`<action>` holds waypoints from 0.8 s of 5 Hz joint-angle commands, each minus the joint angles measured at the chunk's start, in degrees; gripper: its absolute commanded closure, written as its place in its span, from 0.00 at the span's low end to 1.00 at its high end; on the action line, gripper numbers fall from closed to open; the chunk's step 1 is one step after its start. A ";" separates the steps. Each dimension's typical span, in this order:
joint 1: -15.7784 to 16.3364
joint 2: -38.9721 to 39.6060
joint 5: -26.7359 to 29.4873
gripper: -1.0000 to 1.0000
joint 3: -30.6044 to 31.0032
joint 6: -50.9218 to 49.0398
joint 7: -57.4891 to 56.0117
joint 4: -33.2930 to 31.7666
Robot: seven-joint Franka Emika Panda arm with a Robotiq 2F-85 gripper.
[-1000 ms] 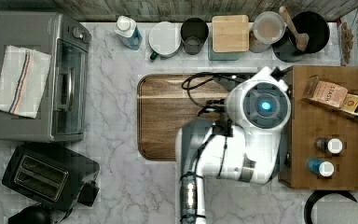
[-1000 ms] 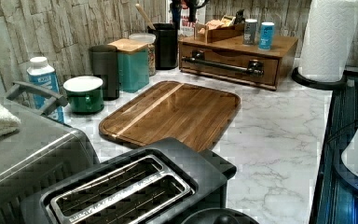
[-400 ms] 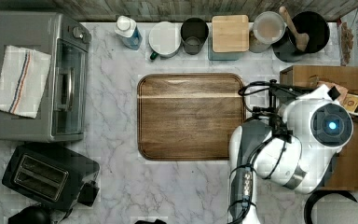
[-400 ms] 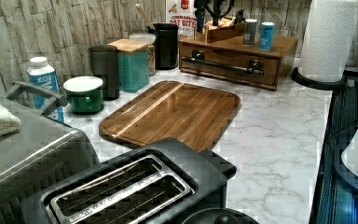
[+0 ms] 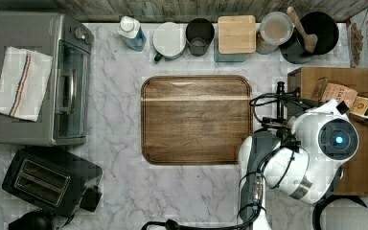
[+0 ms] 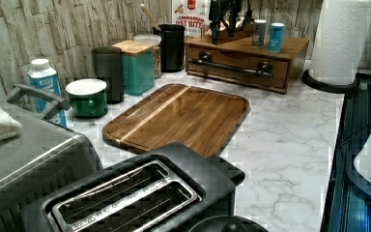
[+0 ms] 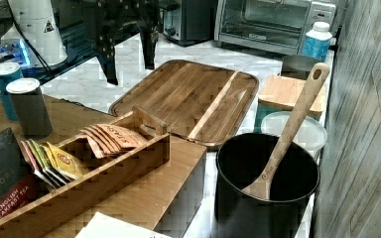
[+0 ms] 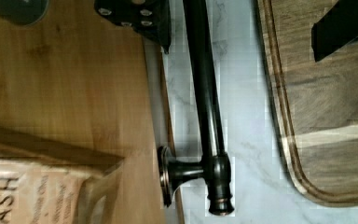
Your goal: Open the drawer.
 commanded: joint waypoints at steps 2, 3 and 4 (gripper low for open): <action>-0.86 6.38 -7.52 0.00 -1.02 8.14 -3.48 -1.69; -1.34 7.76 -5.77 0.00 -0.81 11.28 -2.86 -2.85; -1.03 8.95 -4.07 0.00 -0.47 15.30 -0.97 -4.39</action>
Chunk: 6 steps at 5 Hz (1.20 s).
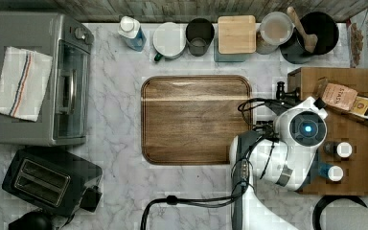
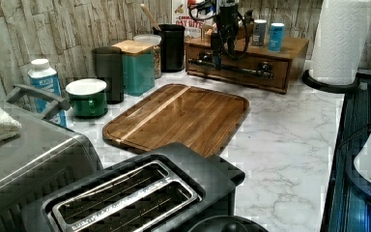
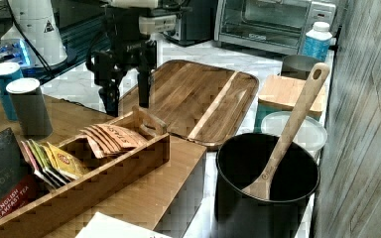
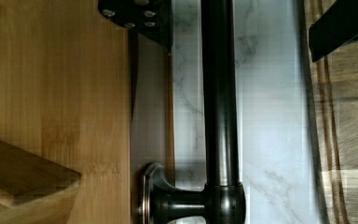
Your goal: Open the drawer.
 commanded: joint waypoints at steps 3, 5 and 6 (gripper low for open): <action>-1.35 4.70 4.95 0.00 0.42 6.16 -1.95 -1.01; -1.57 6.41 7.54 0.00 1.01 4.10 -4.31 0.38; -2.19 7.16 9.54 0.00 2.21 3.91 -5.96 0.96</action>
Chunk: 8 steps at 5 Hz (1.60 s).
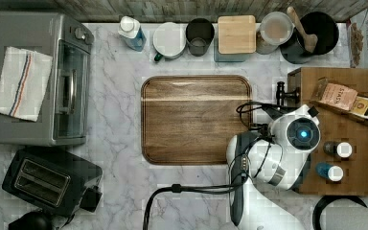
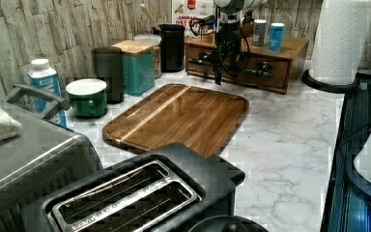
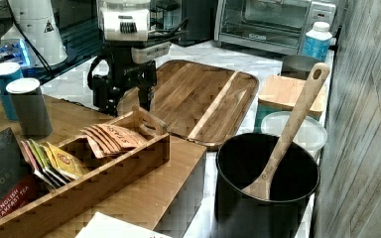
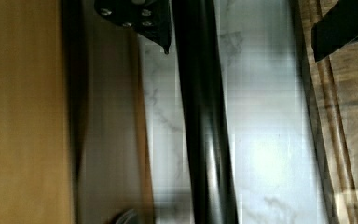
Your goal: Open the drawer.
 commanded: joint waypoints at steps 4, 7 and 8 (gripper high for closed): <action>4.02 -0.65 17.34 0.00 7.56 -7.46 -11.16 1.65; 11.45 -4.22 14.84 0.00 14.80 -4.39 3.93 -2.88; 13.82 -4.64 16.29 0.00 14.78 -5.41 3.29 -2.91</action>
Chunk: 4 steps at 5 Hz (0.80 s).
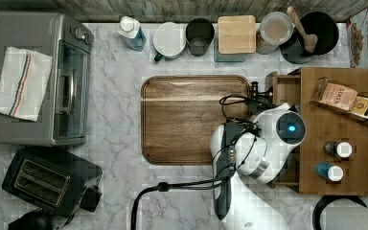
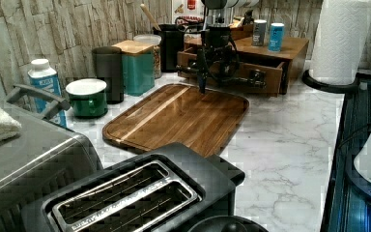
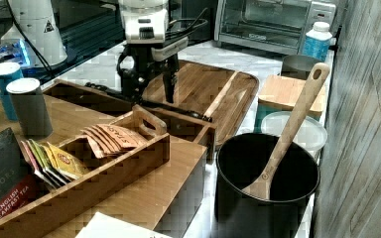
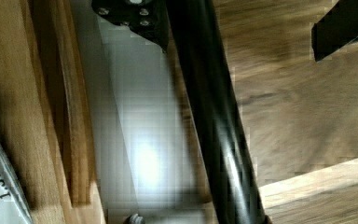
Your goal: Open the drawer.
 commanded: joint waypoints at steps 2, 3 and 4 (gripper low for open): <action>14.12 -3.85 3.71 0.00 10.81 -2.24 5.25 -1.95; 15.11 -4.47 2.77 0.00 11.54 -0.17 9.43 -2.61; 15.10 -4.95 2.71 0.00 11.92 -1.27 10.61 -2.05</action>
